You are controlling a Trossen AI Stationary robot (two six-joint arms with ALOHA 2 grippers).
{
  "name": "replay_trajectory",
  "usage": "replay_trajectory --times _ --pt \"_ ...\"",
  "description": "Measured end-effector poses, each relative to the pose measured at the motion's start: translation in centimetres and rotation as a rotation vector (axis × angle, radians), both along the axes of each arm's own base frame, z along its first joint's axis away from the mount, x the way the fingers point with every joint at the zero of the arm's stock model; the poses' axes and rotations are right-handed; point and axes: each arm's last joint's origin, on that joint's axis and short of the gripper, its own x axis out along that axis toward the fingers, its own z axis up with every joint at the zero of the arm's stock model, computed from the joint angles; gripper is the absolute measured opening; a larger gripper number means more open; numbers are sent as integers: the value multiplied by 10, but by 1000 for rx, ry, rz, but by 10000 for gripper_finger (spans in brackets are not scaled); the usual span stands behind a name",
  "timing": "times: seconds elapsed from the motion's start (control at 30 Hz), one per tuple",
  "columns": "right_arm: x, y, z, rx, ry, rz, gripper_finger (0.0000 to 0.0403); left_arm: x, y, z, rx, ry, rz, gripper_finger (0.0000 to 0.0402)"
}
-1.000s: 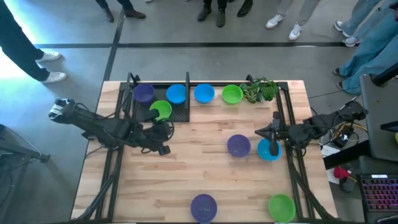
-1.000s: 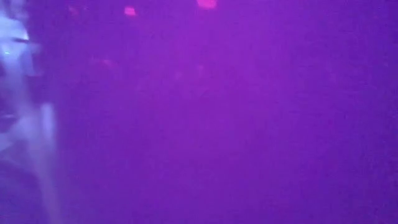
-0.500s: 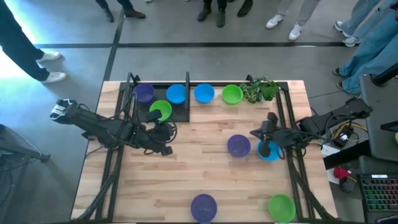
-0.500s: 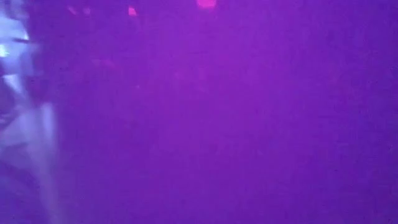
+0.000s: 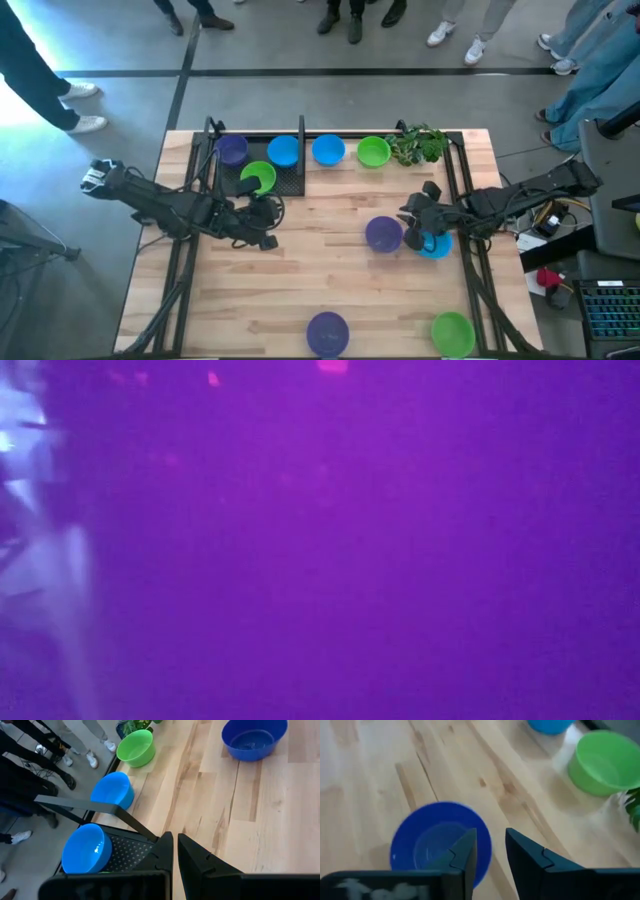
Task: Pick & Place Mini bowls
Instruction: Stack the top purple bowl on the purple bowl on the shelf
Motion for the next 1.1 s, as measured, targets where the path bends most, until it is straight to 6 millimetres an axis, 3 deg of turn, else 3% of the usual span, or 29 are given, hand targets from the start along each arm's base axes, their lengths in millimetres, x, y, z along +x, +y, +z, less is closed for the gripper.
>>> replay_trajectory --times 0.57,1.1 --pt "32 -21 -45 125 262 -86 107 1 0 1 -5 -13 0 21" --pt "38 -33 -51 213 297 -56 107 1 0 1 -6 -13 -1 21"
